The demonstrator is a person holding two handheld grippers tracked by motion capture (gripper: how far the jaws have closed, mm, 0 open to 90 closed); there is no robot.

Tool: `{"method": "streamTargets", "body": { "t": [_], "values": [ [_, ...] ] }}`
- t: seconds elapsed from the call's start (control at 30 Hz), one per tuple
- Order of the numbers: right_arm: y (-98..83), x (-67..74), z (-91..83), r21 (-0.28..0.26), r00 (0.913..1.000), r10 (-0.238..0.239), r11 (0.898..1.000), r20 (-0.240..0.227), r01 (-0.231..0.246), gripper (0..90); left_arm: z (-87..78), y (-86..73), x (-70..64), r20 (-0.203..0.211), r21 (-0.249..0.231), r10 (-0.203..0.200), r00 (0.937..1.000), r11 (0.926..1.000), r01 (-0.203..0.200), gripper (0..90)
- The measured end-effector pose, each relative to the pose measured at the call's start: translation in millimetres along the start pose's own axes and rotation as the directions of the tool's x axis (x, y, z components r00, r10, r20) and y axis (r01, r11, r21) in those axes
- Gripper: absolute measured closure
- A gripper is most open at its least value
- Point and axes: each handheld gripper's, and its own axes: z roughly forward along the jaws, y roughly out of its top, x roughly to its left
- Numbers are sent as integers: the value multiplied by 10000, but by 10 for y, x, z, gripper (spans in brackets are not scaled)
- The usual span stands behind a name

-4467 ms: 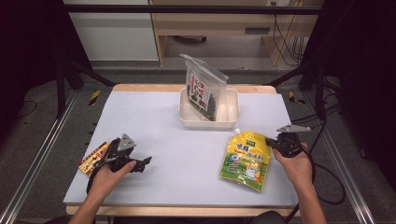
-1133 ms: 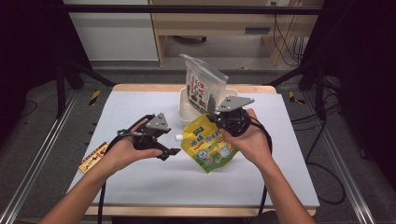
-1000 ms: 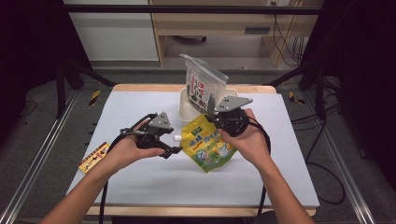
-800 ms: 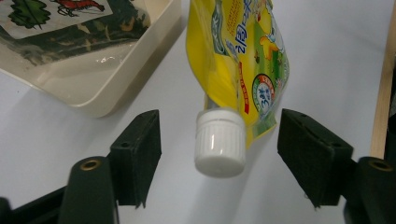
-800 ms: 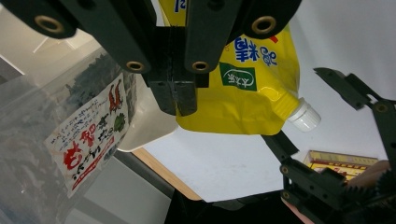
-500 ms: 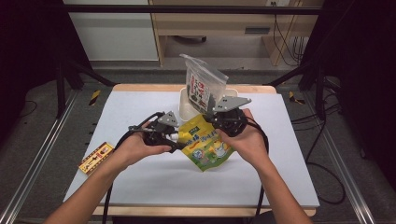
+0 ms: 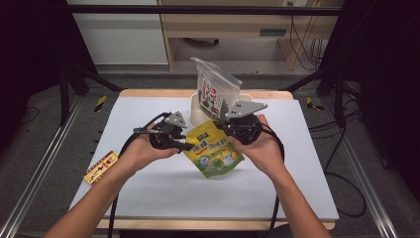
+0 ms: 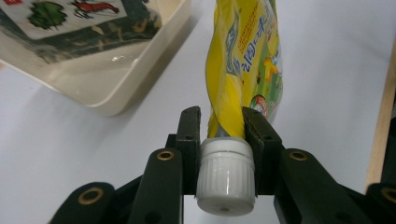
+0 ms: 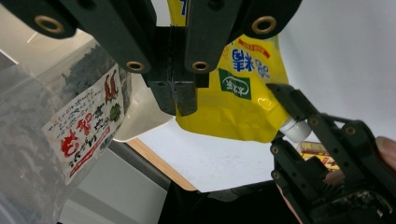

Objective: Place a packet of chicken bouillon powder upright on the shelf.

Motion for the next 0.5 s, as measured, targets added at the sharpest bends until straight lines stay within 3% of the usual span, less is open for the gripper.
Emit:
{"method": "streamTargets", "body": {
  "t": [0.27,0.5],
  "values": [
    [12,8,-24,-182,9996,150,9997,-248,-154,900,-162,91,41,-214,482,878,9959,9951,-867,701],
    [-27,5,-45,32,9980,178,9998,-601,-176,900,-198,131,28,-437,811,1691,9846,9829,-1652,701]
  ]
}}
